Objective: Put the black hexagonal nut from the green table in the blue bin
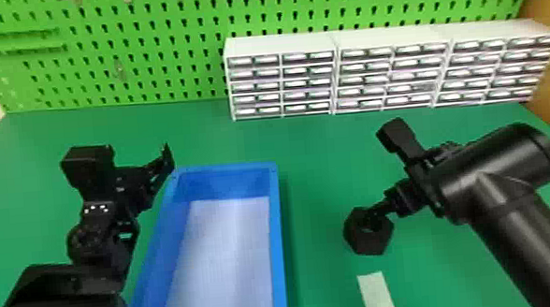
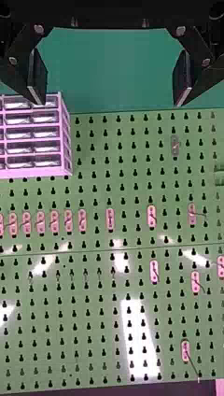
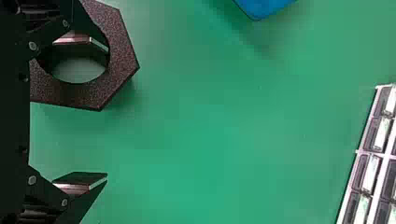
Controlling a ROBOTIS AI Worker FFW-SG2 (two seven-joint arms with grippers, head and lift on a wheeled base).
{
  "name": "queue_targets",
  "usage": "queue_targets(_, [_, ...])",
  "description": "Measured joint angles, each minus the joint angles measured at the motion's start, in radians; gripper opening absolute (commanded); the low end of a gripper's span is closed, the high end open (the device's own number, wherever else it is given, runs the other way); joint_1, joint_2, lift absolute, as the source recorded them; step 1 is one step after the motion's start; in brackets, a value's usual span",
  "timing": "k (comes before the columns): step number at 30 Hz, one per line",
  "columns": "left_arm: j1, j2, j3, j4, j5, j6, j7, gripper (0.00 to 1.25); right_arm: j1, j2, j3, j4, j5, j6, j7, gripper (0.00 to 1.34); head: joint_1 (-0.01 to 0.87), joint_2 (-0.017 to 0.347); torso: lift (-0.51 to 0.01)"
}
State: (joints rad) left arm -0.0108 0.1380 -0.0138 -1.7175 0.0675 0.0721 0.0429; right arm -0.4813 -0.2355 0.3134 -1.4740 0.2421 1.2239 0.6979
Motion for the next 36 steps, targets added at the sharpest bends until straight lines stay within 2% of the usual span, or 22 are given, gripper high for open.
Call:
queue_targets(17, [0.000, 0.000, 0.001, 0.001, 0.000, 0.000, 0.000, 1.01, 0.007, 0.004, 0.012, 0.015, -0.003, -0.006, 0.005, 1.01, 0.686, 0.052, -0.097])
queue_targets(27, [0.002, 0.000, 0.001, 0.001, 0.000, 0.000, 0.000, 1.01, 0.014, 0.008, 0.013, 0.021, 0.000, -0.007, 0.005, 0.94, 0.686, 0.052, -0.097])
queue_targets(29, [0.002, 0.000, 0.002, 0.001, 0.000, 0.000, 0.000, 1.01, 0.015, 0.008, 0.014, 0.022, 0.000, -0.007, 0.006, 0.91, 0.686, 0.052, -0.097])
queue_targets(33, [0.002, 0.000, 0.002, 0.001, 0.000, 0.000, 0.000, 1.01, 0.015, 0.009, 0.015, 0.023, 0.002, -0.007, 0.006, 0.76, 0.686, 0.052, -0.097])
queue_targets(36, [0.002, 0.000, 0.003, 0.001, 0.000, 0.000, 0.000, 1.00, 0.015, 0.009, 0.016, 0.023, 0.006, -0.007, 0.008, 0.74, 0.686, 0.052, -0.097])
